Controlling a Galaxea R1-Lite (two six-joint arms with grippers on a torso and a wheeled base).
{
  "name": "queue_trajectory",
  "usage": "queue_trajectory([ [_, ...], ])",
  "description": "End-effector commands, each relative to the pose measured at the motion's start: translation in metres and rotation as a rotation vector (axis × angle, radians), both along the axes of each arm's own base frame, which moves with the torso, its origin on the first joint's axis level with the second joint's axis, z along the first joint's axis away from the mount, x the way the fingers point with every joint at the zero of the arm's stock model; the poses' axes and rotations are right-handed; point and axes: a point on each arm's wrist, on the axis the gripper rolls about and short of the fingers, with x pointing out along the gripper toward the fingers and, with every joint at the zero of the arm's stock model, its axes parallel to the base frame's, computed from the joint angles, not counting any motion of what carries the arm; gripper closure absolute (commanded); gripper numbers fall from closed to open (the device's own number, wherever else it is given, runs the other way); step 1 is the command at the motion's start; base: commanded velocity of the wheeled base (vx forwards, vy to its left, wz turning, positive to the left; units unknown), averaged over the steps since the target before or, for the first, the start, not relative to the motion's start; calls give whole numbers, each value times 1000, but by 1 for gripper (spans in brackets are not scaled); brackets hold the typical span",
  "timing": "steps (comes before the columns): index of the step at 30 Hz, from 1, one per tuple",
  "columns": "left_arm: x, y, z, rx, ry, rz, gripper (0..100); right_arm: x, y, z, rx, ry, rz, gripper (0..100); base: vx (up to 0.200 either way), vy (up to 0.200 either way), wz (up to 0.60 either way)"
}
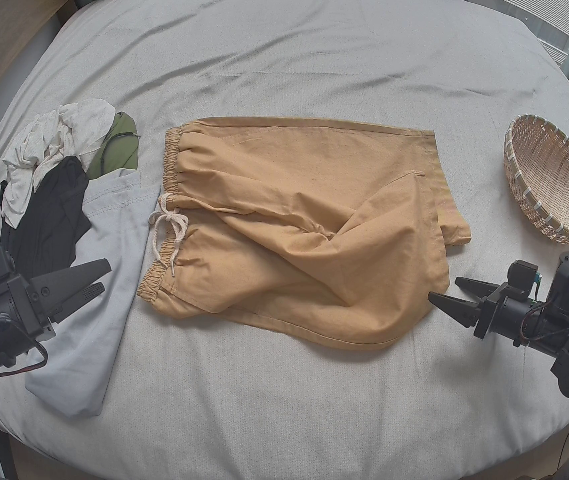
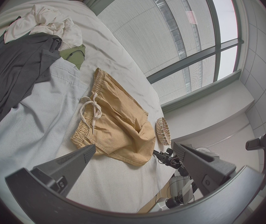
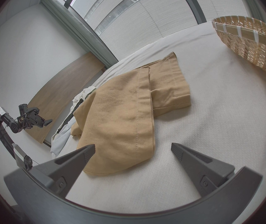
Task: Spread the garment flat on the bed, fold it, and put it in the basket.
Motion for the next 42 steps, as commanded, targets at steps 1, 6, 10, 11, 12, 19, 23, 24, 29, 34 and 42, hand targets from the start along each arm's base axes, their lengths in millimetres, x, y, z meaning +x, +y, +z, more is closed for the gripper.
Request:
queue_trajectory([
  [1, 0, 0, 0, 0, 1, 0, 0, 8, 12, -19, -3, 31, 41, 0, 0, 0, 0],
  [6, -1, 0, 0, 0, 1, 1, 0, 8, 28, -27, 7, 19, 96, 0, 0, 0, 0],
  [10, -1, 1, 0, -2, 2, 9, 0, -1, 31, -25, 13, 32, 119, 0, 0, 0, 0],
  [11, -1, 2, 0, -2, 0, 14, 0, -6, 31, -22, 17, 28, 125, 0, 0, 0, 0],
  [12, -1, 3, 0, -2, 0, 18, 0, -11, 29, -18, 20, 21, 134, 0, 0, 0, 0],
  [19, -1, 3, -3, -1, 9, 18, 0, -42, 20, 5, 84, -12, 170, 0, 0, 0, 0],
  [23, -1, 3, -2, -1, 6, 18, 0, -57, 16, 23, 169, -30, 191, 0, 0, 0, 0],
  [24, -1, 3, -1, -2, 5, 18, 0, -59, 14, 27, 187, -34, 188, 0, 0, 0, 0],
  [29, -1, 3, -3, -1, 11, 18, 0, -68, 3, 31, 214, -34, 142, 0, 0, 0, 0],
  [34, 0, 3, -5, 7, 17, 19, 0, -67, -17, 26, 207, -21, 27, 0, 0, 0, 0],
  [42, 14, 7, -28, 56, 106, 66, 0, -67, -46, 21, 194, -20, -139, 0, 0, 0, 0],
])
